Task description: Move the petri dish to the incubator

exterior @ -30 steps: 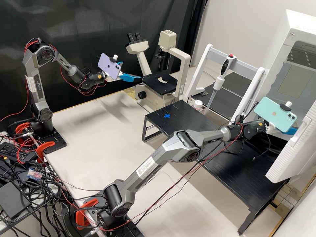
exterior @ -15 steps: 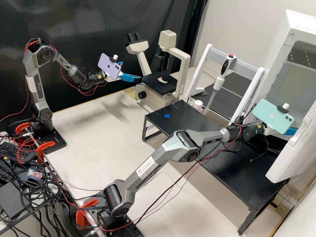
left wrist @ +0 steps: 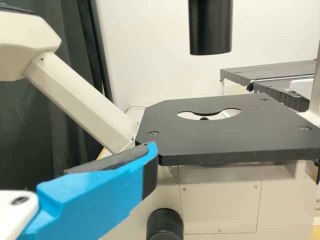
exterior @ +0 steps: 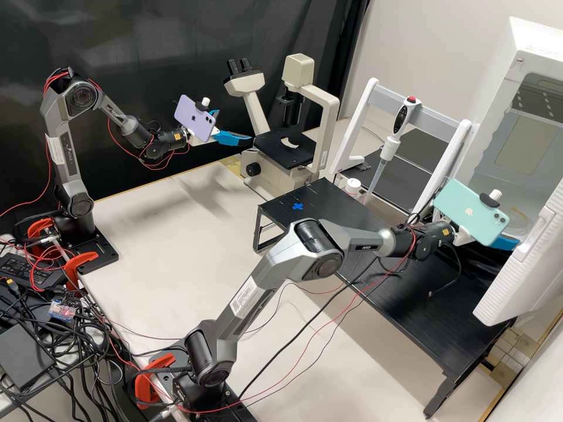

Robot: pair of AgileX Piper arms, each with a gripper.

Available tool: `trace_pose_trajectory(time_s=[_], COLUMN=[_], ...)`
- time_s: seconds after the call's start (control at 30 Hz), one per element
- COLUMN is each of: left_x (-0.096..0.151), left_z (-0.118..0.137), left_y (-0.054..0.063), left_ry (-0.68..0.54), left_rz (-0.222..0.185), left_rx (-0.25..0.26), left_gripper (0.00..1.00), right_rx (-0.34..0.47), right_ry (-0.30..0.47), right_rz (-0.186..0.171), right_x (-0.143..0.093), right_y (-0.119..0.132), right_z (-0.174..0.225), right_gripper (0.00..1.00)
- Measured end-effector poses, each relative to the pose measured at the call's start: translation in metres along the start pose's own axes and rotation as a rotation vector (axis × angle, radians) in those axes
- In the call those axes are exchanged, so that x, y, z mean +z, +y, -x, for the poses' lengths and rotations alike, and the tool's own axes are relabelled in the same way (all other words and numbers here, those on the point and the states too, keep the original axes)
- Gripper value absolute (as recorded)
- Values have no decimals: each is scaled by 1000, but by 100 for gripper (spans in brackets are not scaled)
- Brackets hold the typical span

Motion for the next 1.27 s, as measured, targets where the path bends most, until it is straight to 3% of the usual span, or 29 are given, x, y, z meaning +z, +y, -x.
trace_pose_trajectory(time_s=[0.07,0.3,0.47,0.7,0.93,1.27], left_x=[0,0,0,0,0,0], left_z=[0,0,0,0,0,0], left_y=[0,0,0,0,0,0], left_ry=[0,0,0,0,0,0], left_rz=[0,0,0,0,0,0], left_rx=[0,0,0,0,0,0], left_gripper=[100,100,100,100,100,100], right_rx=[21,76,132,190,195,140], right_ry=[-8,19,99,242,382,427], right_rz=[-19,-24,9,16,29,5], right_x=[4,9,2,-8,-19,-21], right_y=[4,3,0,-18,-54,-84], right_z=[16,67,117,191,265,315], right_gripper=[100,100,100,100,100,100])
